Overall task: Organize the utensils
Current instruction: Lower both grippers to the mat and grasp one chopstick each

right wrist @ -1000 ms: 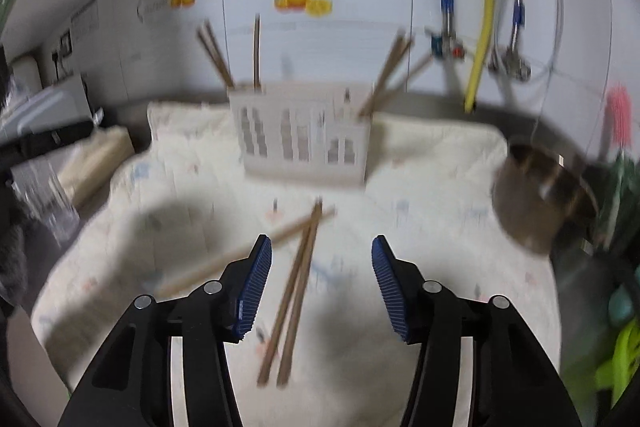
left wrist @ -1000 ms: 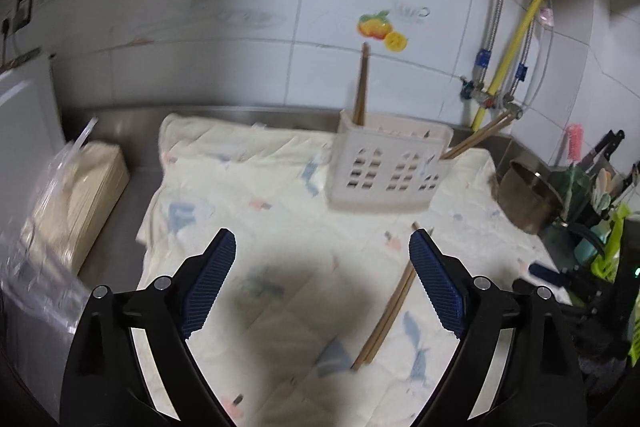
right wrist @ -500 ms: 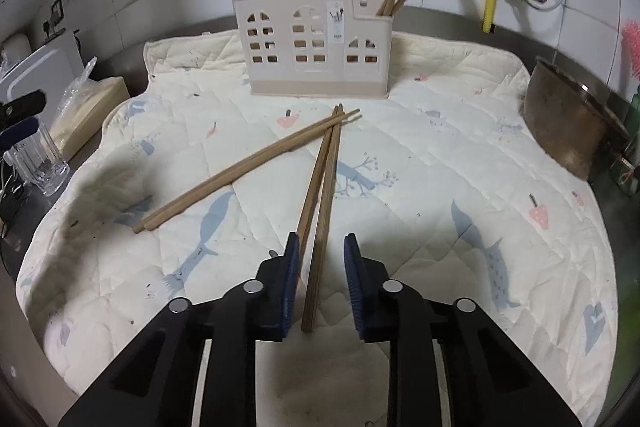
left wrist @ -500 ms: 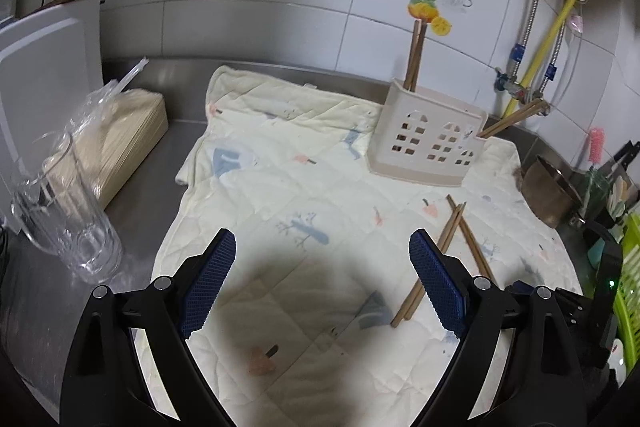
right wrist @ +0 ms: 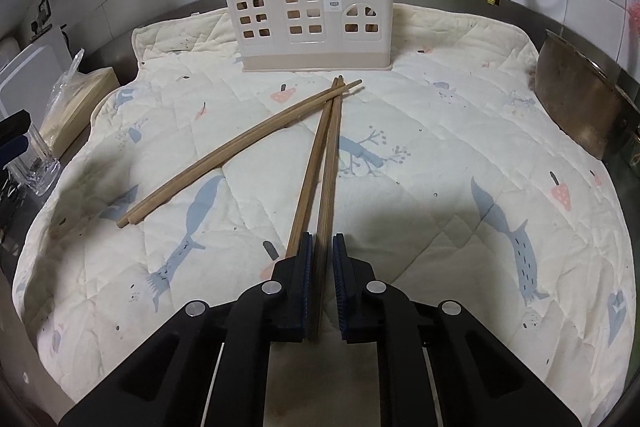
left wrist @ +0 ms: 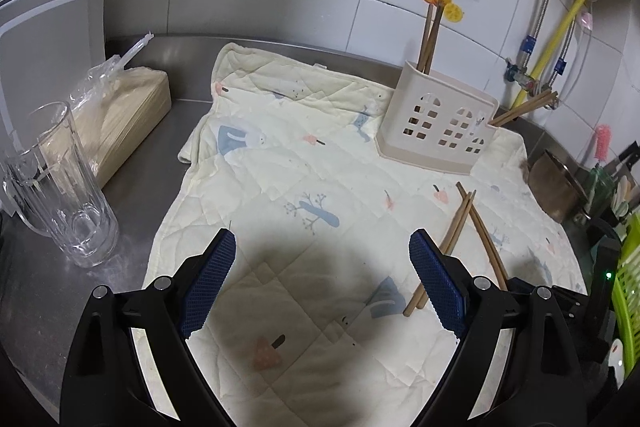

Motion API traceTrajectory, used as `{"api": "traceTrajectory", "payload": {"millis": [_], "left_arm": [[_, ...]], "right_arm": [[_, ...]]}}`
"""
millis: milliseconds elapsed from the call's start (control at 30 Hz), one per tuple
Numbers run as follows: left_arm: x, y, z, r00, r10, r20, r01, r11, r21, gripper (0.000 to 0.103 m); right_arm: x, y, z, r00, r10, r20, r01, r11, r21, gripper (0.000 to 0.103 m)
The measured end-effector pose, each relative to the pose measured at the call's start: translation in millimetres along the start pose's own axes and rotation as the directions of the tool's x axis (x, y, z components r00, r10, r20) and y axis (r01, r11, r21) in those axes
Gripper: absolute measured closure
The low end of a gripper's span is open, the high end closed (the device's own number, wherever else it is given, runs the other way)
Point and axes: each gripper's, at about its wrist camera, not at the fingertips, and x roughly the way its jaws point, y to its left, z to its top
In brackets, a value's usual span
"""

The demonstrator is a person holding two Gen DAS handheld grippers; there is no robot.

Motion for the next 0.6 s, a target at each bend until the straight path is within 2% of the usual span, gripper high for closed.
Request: {"api": "traceTrajectory", "payload": {"millis": [233,300,367,500,600], "left_arm": [[10,-14,-2,0.999,-0.023,-0.027,0.024,0.999,0.028,0.017],[16,-23,-3,0.998,-0.053,-0.046,0.056,0.997,0.053,0.021],[23,-33,-5,0.994,-0.082,-0.073,0.088,0.993,0.077,0.031],[40,-56,-11,0.979,-0.148,-0.14,0.168,0.974,0.149,0.041],[62,-73,-17,0.957,-0.182,-0.224,0.23,0.951,0.208,0.059]], "right_arm": [[2,2,1,1.0,-0.023,-0.002,0.023,1.0,-0.009,0.095],[2,2,0,1.0,-0.022,0.0,0.022,1.0,-0.006,0.095],[1,0,0,1.0,-0.021,0.005,0.021,1.0,0.009,0.096],[-2,-5,-1,1.0,-0.024,0.009,0.024,1.0,0.017,0.096],[-3,-11,-2,1.0,-0.019,0.005,0.019,0.999,0.031,0.096]]}}
